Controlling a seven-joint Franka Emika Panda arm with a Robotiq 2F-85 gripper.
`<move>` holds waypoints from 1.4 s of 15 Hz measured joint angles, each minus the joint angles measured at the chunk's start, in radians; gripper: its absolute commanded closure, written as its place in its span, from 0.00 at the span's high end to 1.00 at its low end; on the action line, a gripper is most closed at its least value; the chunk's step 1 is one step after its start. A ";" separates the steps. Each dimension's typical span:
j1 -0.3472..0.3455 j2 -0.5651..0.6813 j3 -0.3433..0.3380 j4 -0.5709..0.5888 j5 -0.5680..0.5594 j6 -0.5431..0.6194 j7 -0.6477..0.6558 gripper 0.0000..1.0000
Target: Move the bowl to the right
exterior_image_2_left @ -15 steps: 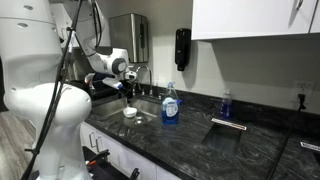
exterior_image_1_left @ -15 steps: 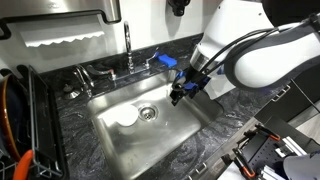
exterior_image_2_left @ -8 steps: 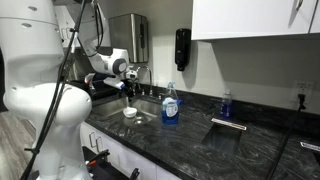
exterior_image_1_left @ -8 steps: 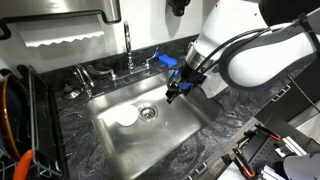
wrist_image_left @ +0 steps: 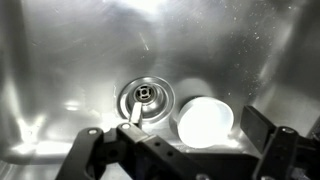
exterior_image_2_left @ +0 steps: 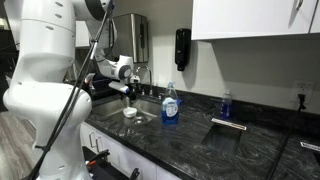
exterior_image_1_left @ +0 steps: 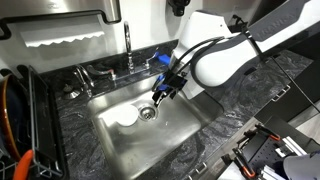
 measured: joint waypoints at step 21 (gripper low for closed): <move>0.229 0.340 -0.158 0.329 -0.127 -0.017 0.273 1.00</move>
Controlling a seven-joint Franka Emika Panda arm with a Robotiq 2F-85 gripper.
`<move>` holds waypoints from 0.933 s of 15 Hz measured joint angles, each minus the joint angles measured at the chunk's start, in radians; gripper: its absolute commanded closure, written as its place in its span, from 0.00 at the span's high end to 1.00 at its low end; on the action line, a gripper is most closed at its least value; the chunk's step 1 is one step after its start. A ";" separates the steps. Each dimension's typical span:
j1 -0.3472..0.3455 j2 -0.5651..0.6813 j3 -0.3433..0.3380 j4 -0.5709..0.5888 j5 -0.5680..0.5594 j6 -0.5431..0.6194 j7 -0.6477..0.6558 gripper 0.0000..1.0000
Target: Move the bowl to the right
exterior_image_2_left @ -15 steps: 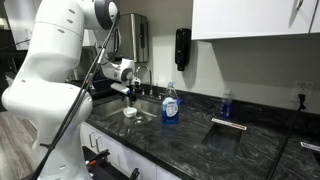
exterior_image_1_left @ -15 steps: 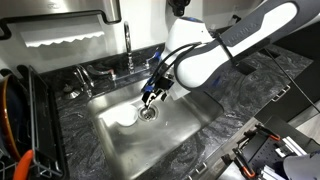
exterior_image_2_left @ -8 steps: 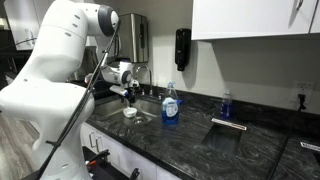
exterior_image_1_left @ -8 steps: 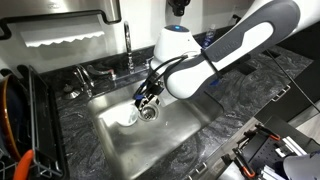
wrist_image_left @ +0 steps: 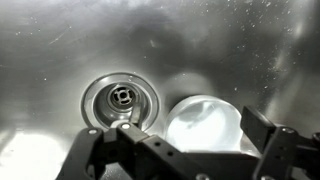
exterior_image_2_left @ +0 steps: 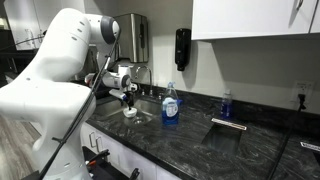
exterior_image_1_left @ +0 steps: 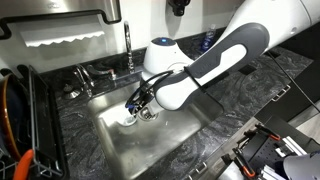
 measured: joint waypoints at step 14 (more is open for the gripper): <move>0.048 0.135 -0.065 0.133 0.001 0.000 0.108 1.00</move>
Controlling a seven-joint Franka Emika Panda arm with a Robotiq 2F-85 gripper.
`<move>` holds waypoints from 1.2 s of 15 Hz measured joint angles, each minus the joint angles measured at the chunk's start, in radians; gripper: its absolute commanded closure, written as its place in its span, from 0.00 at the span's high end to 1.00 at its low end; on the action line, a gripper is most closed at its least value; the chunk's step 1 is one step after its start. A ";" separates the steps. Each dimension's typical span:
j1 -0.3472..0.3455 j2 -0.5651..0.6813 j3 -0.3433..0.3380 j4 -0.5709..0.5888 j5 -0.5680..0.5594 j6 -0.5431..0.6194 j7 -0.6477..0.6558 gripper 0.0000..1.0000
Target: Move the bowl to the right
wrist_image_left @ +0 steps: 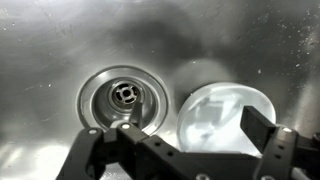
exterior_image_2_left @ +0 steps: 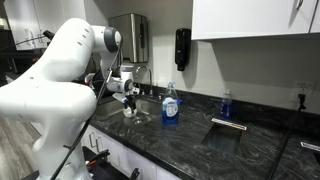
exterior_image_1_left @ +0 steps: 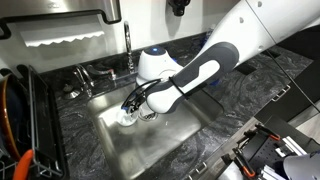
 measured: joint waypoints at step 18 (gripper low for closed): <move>0.034 0.130 -0.047 0.128 0.000 -0.006 0.023 0.44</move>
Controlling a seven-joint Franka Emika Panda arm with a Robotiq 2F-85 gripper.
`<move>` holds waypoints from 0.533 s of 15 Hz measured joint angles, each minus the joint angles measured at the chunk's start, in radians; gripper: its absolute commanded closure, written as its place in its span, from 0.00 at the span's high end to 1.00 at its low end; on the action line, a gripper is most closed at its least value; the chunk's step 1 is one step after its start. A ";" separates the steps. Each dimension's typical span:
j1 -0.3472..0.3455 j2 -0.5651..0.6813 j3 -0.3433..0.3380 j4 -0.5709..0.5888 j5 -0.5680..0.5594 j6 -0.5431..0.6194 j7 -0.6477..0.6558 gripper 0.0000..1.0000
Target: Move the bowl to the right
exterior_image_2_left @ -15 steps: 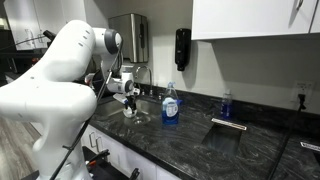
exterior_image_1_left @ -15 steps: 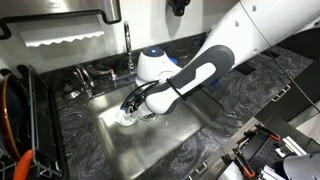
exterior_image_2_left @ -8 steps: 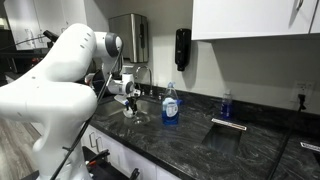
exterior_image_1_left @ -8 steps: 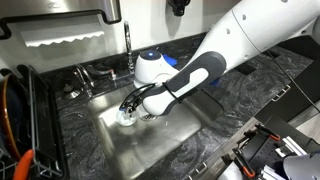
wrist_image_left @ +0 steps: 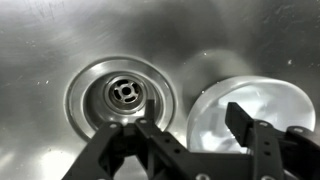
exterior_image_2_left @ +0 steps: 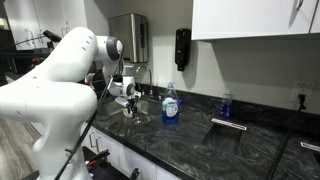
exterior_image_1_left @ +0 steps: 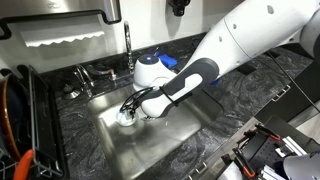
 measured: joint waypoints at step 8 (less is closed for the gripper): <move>0.005 0.029 -0.001 0.037 0.000 -0.002 0.005 0.00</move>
